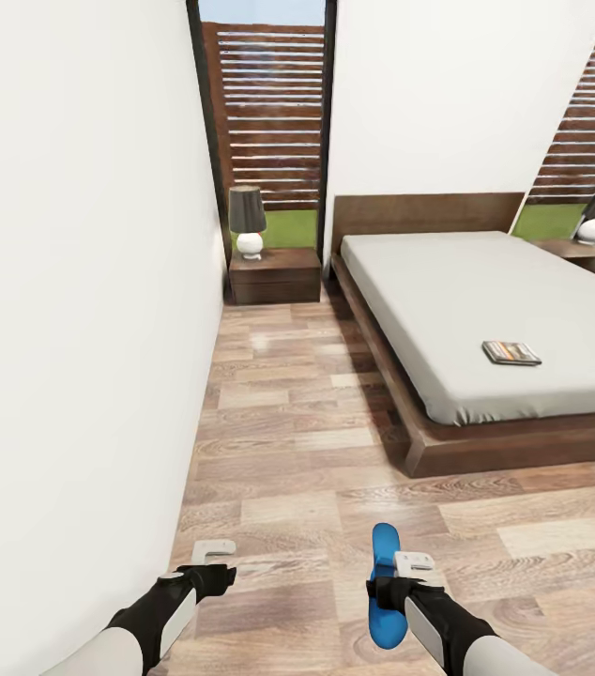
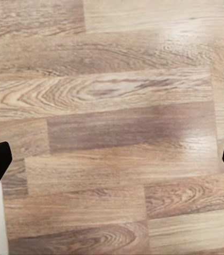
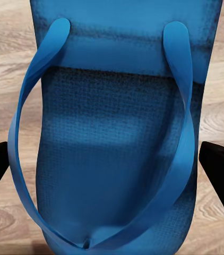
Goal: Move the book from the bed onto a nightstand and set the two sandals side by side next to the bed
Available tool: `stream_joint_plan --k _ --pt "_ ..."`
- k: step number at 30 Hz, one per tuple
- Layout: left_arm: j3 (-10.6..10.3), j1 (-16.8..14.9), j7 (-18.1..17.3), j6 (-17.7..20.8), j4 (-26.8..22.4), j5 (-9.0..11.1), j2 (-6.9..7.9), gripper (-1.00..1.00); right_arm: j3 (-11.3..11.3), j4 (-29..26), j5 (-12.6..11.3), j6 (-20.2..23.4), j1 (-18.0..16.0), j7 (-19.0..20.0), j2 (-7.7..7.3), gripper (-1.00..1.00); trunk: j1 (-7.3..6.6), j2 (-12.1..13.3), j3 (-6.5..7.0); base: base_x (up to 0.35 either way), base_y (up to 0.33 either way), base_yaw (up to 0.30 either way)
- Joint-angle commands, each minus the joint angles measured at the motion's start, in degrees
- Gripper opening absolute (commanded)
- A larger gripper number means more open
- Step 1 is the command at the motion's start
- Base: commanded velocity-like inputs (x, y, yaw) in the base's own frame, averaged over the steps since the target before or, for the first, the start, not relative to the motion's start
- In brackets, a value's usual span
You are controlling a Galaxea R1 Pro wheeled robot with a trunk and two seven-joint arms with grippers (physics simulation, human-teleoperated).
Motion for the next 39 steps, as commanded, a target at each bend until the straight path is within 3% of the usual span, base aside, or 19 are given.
stream_joint_plan --k 1,9,39 --pt "-0.11 0.01 -0.03 0.35 -0.12 0.25 0.0 1.0 0.47 -0.11 -0.54 0.28 -0.01 -0.31 -0.04 -1.0 -0.23 0.39 0.14 0.0 0.0 0.0" --pt "-0.1 0.01 -0.03 0.35 -0.12 0.41 -0.04 1.0 0.47 -0.11 -0.57 0.28 -0.01 -0.26 -0.07 -1.0 -0.23 0.39 0.14 0.0 0.0 -0.122" --pt "-0.15 0.06 -0.03 -2.28 -0.12 0.18 0.05 1.0 0.47 -0.11 -0.63 0.3 -0.01 -0.24 -0.2 -1.0 -0.23 0.39 0.14 0.058 0.0 -0.289"
